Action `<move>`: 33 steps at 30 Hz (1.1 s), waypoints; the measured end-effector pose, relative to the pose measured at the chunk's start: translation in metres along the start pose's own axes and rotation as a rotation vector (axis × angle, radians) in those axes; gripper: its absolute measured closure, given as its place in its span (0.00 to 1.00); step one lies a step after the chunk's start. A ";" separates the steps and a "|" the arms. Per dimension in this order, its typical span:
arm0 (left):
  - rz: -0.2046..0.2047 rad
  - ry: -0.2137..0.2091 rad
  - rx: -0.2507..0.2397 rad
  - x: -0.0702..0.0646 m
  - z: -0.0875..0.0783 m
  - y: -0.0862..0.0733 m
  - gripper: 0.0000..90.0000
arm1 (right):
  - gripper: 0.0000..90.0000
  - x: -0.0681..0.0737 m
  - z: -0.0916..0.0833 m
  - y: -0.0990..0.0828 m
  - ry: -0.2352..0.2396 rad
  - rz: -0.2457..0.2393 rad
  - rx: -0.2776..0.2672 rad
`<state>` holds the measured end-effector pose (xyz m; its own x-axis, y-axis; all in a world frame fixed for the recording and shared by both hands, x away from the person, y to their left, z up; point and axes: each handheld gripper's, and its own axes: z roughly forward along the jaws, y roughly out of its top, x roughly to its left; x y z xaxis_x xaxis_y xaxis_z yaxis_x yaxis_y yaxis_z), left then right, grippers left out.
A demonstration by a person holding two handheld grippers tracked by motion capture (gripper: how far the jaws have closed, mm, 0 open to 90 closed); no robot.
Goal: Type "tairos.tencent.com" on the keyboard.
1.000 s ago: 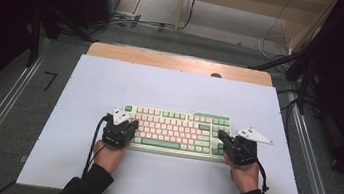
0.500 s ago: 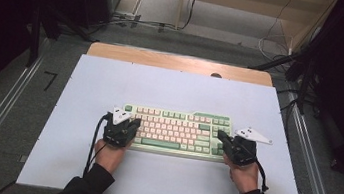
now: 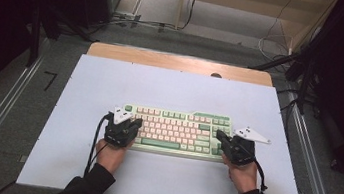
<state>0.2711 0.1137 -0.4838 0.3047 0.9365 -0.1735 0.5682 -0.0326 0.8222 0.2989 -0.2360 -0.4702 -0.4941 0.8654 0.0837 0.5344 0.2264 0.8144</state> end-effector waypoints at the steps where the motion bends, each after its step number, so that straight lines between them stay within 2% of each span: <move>1: 0.000 0.000 0.000 0.000 0.000 0.000 1.00 | 0.97 0.001 0.000 0.000 0.003 0.000 0.000; 33: -0.004 -0.005 -0.002 0.003 0.000 0.000 1.00 | 0.97 0.040 0.027 0.018 0.090 -0.042 0.009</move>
<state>0.2717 0.1163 -0.4837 0.3065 0.9347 -0.1798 0.5680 -0.0280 0.8226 0.3073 -0.1850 -0.4674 -0.5753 0.8116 0.1014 0.5183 0.2659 0.8128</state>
